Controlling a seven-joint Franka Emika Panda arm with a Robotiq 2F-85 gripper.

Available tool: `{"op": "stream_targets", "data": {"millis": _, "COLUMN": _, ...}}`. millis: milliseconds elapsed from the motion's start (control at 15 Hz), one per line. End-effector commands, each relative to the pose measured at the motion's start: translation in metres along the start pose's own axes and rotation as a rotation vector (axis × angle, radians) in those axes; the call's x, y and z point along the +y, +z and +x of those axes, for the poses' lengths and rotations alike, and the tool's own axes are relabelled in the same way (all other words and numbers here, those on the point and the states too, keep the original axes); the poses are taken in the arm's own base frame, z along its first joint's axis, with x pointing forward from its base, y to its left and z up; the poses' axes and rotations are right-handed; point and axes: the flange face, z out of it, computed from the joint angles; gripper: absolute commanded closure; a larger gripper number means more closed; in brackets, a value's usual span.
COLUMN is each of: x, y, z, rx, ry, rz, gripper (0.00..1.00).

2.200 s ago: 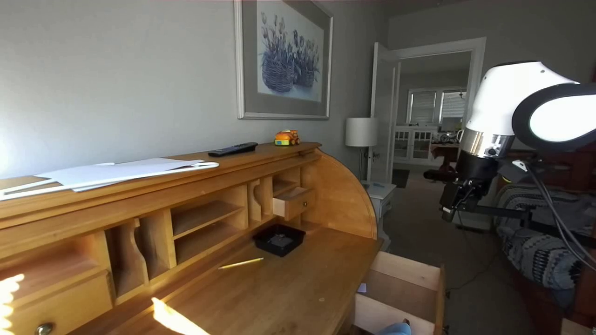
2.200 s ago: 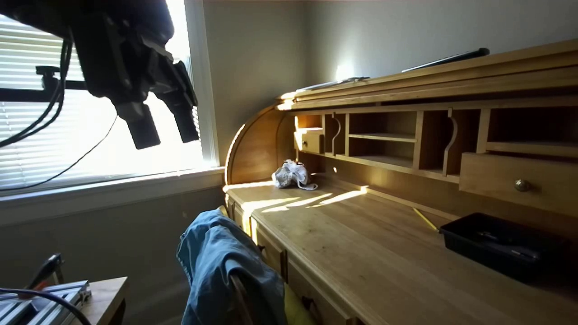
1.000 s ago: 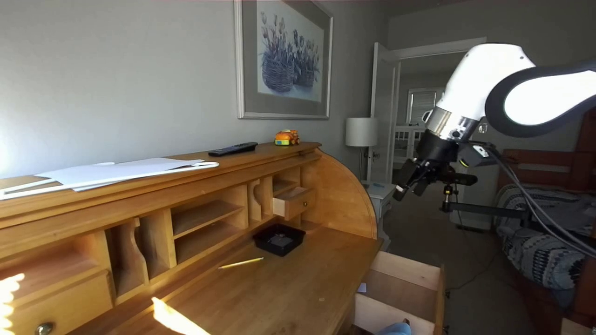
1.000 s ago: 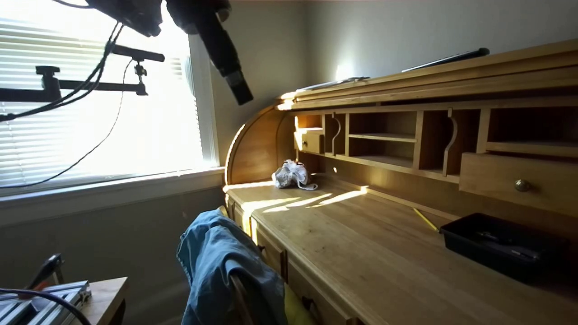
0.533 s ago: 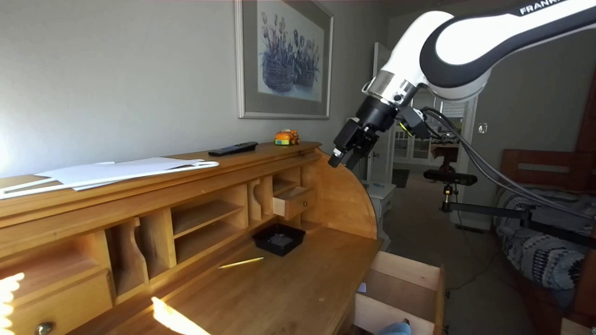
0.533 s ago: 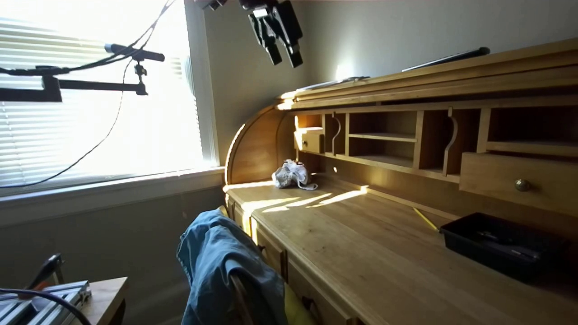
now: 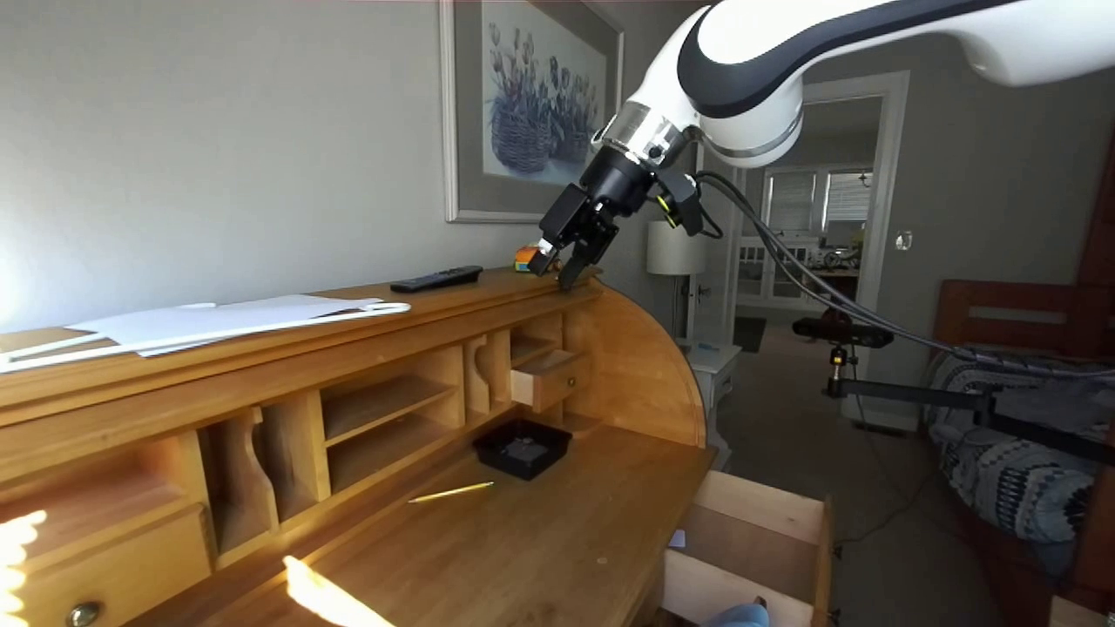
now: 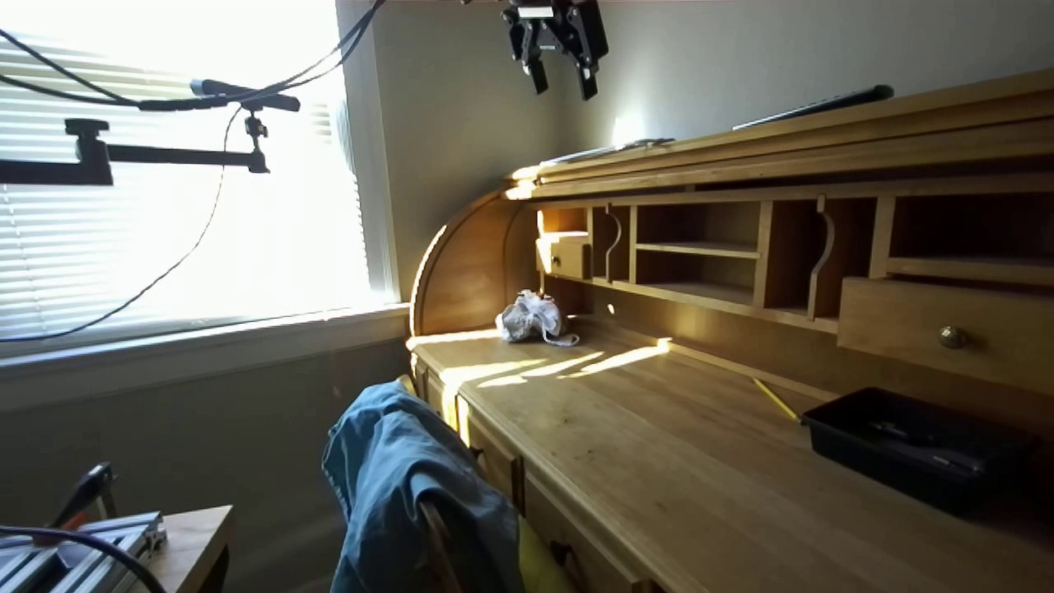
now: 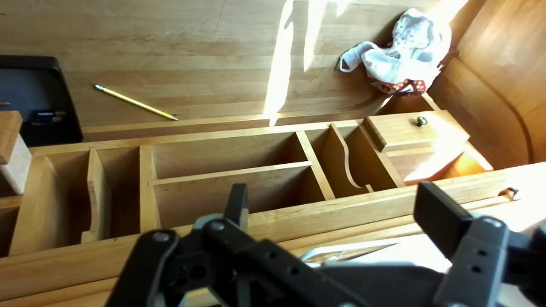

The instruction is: Pick up the paper from the top of the cabinet and put it on the counter

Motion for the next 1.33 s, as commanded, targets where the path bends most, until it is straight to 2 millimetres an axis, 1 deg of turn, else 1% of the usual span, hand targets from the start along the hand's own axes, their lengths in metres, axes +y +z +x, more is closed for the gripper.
{"op": "stream_targets", "data": {"millis": 0, "x": 0.000, "y": 0.002, "z": 0.003, "rx": -0.002, "ry": -0.001, "rz": 0.001, "gripper": 0.00}}
{"op": "stream_targets", "data": {"millis": 333, "x": 0.000, "y": 0.001, "z": 0.005, "rx": -0.003, "ry": -0.003, "rz": 0.002, "gripper": 0.00}}
{"op": "stream_targets", "data": {"millis": 400, "x": 0.002, "y": 0.008, "z": 0.009, "rx": -0.002, "ry": 0.027, "rz": 0.007, "gripper": 0.00}}
{"op": "stream_targets", "data": {"millis": 533, "x": 0.007, "y": 0.021, "z": 0.023, "rx": 0.018, "ry": 0.055, "rz": 0.006, "gripper": 0.00}}
{"op": "stream_targets", "data": {"millis": 600, "x": 0.012, "y": 0.031, "z": 0.031, "rx": 0.029, "ry": 0.057, "rz": -0.016, "gripper": 0.00}}
{"op": "stream_targets", "data": {"millis": 733, "x": 0.017, "y": 0.043, "z": 0.047, "rx": 0.042, "ry": 0.068, "rz": -0.024, "gripper": 0.00}}
{"op": "stream_targets", "data": {"millis": 867, "x": 0.016, "y": 0.051, "z": 0.064, "rx": 0.056, "ry": 0.078, "rz": -0.009, "gripper": 0.00}}
{"op": "stream_targets", "data": {"millis": 1067, "x": 0.005, "y": 0.056, "z": 0.092, "rx": 0.078, "ry": 0.065, "rz": 0.009, "gripper": 0.00}}
{"op": "stream_targets", "data": {"millis": 1267, "x": -0.009, "y": 0.060, "z": 0.114, "rx": 0.109, "ry": 0.043, "rz": 0.009, "gripper": 0.00}}
